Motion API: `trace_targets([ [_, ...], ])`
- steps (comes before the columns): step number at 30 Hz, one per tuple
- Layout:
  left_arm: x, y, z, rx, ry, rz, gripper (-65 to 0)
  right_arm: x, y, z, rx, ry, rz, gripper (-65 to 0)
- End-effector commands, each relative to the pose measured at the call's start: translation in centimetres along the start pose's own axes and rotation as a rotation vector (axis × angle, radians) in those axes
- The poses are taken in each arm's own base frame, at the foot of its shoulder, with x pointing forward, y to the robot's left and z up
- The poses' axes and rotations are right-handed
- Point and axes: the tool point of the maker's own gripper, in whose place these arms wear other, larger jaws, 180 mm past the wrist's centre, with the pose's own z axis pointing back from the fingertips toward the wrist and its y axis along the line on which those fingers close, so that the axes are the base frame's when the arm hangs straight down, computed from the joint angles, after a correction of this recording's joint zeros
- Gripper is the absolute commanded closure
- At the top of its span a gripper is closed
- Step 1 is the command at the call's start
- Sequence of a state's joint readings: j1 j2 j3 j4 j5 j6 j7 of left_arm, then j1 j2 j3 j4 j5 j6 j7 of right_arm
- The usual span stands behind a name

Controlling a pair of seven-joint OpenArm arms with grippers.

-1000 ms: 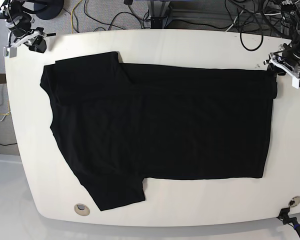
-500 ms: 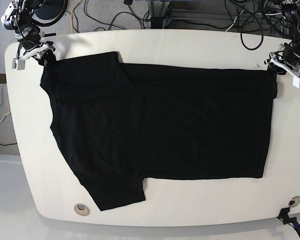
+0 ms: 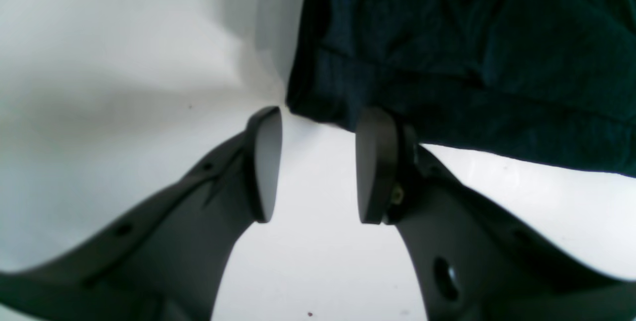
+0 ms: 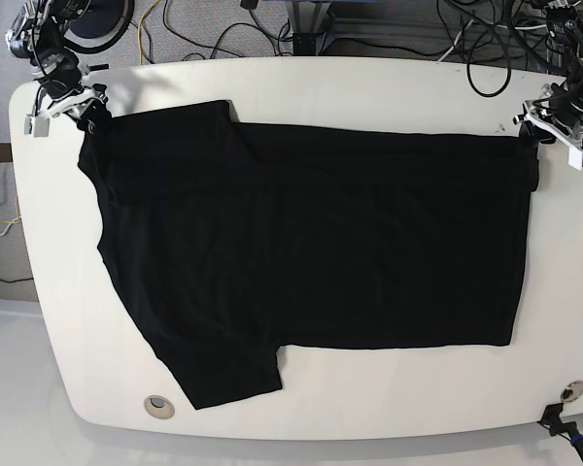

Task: Fold the T-shirt properly
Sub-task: 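Open both grippers and reposition them along the shoulder edge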

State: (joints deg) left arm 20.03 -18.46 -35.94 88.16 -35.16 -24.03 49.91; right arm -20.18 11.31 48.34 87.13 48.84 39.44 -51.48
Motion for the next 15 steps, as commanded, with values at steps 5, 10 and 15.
trace_targets([
  [5,1.5,0.3,0.5,0.005,-0.045,-0.017,-22.4,0.9,-0.4,-0.3,0.049,-0.054,-0.080,-23.3],
  [10,1.4,0.3,0.5,0.004,-0.043,-0.015,-22.5,0.3,-0.9,-0.8,0.044,-0.044,-0.109,-23.2],
  [15,1.5,0.3,0.5,0.006,-0.046,-0.013,-22.5,0.3,-1.0,-0.9,0.044,-0.042,-0.113,-23.1],
])
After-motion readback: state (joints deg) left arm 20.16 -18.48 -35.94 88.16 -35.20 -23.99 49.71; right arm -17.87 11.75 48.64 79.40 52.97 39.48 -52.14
